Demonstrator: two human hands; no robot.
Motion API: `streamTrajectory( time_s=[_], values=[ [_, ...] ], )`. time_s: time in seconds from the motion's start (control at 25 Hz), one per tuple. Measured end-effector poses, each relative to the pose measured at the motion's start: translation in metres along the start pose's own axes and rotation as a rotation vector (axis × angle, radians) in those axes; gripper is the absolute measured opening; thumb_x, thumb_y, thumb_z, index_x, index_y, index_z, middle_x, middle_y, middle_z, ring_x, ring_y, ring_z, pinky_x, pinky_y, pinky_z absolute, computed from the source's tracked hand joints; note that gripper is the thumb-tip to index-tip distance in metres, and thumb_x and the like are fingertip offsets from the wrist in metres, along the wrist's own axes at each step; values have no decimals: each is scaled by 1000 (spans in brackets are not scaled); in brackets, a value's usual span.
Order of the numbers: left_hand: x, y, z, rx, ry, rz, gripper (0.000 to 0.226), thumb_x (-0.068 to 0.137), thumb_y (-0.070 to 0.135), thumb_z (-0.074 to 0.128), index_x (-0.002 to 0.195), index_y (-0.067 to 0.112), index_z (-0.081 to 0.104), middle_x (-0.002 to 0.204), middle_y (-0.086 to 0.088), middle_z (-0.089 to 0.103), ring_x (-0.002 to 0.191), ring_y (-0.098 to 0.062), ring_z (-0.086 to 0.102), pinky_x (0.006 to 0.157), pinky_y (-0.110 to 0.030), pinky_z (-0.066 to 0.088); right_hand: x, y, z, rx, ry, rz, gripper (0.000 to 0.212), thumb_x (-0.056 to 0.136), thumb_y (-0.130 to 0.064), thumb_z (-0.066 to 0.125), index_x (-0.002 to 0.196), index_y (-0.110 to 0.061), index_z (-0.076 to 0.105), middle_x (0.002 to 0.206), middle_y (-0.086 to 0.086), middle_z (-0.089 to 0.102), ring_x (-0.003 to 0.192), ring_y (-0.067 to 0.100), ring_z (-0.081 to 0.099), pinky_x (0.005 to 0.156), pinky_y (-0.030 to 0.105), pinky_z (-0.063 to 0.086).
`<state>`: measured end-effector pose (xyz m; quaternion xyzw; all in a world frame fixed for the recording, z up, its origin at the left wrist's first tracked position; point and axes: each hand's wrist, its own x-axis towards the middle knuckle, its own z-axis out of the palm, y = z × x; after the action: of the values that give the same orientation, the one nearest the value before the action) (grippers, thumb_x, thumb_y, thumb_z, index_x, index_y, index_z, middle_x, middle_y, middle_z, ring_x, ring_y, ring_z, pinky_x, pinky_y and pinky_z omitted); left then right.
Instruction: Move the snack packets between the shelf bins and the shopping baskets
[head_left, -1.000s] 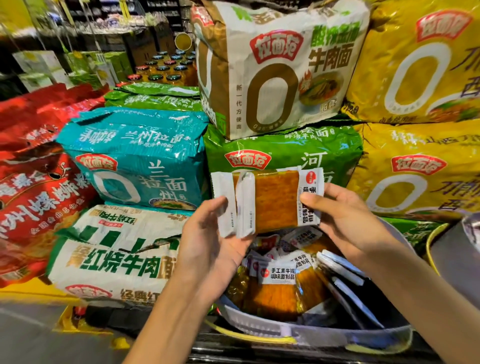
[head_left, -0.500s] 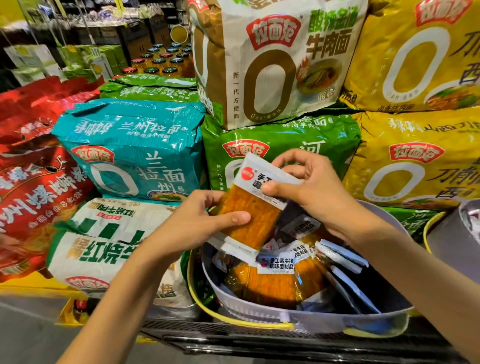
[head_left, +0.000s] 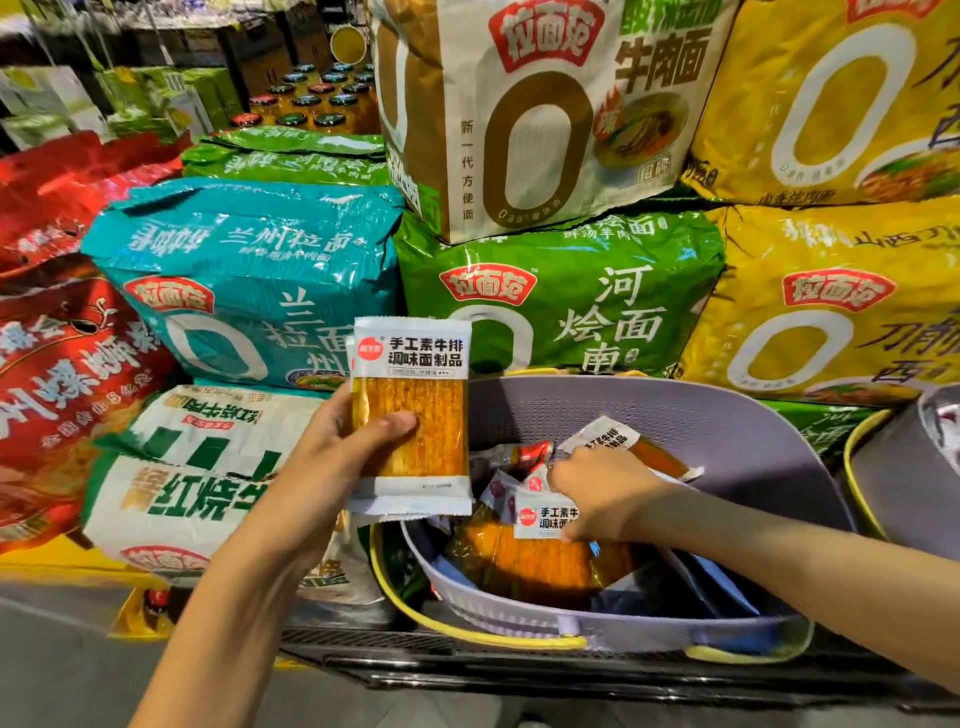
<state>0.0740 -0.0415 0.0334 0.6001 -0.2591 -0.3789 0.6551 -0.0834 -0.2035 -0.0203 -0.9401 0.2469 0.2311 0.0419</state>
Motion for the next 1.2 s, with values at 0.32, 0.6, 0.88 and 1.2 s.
streamTrajectory(
  time_s=[0.32,0.6,0.88,1.2],
  values=[
    [2,-8,2,63,39,63,26,88,3,54,107,21,58,89,4,72,81,-8,68,64,-16,52,-7,27,-10,356,132,-59,31,63,-23,81,60,-21,50,62,-10,53,63,8,49,60,29,38],
    [7,0,3,99,56,149,26,89,2,53,105,23,55,92,6,68,81,-4,65,65,-12,50,-65,49,-93,1323,188,-361,17,60,-14,80,69,-17,66,69,5,69,56,11,62,49,17,50],
    [7,-1,21,12,-134,-60,47,71,62,50,108,34,61,103,13,72,92,-1,68,69,-18,54,-32,-6,-102,1498,449,-234,22,61,-4,76,73,-8,58,65,1,70,51,8,63,40,16,47],
    [-3,-5,-13,-32,-8,13,96,23,40,92,112,19,60,93,0,75,79,-13,71,60,-18,54,-7,-1,-83,1265,736,-123,13,83,-23,69,77,-13,65,73,12,68,54,11,63,51,22,50]
  ],
)
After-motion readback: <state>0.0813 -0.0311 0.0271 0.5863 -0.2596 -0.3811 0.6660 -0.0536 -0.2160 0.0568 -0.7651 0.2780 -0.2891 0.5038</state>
